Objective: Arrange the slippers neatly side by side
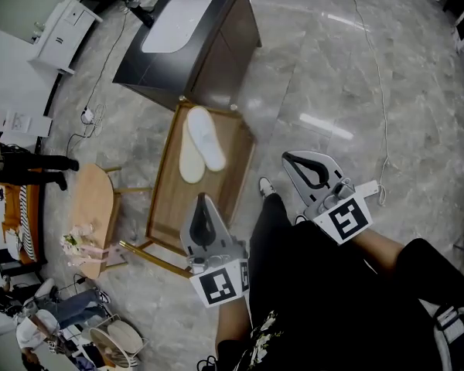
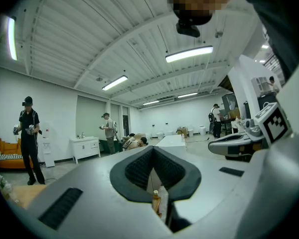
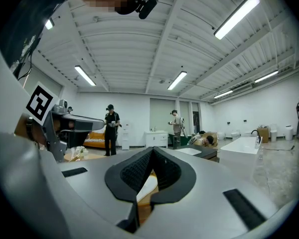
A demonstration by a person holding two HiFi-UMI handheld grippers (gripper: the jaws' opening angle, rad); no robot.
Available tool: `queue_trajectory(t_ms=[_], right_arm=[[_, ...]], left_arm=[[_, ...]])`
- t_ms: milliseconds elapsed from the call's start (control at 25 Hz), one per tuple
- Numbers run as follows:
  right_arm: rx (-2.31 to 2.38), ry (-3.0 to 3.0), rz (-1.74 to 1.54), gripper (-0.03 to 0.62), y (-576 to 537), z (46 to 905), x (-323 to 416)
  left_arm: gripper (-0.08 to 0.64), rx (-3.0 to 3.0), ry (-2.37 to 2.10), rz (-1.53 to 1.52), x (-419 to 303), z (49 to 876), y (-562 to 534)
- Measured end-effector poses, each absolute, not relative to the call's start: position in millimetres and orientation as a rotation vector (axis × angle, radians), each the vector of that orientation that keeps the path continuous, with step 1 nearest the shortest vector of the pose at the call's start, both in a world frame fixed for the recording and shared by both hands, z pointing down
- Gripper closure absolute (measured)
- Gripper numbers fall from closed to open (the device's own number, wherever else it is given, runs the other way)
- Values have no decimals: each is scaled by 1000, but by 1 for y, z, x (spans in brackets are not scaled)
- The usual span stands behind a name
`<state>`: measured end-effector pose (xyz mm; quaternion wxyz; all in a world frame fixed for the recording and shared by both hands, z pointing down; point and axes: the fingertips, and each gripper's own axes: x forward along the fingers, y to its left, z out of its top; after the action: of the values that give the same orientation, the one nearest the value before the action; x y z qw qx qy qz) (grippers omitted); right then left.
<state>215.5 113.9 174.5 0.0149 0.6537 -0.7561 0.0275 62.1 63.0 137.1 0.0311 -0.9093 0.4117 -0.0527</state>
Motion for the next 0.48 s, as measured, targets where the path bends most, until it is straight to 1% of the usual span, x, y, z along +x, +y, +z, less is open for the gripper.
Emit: queue_trajectory(t_ms=[160,480], right_arm=[[1996,-2397,76,597,82,174,207],[1978,-2414,29,597,37,169,187]], left_arm=[[558,-2749,1304,-200,51,131,39],[558,-2764,1283,-163,46,138,-1]])
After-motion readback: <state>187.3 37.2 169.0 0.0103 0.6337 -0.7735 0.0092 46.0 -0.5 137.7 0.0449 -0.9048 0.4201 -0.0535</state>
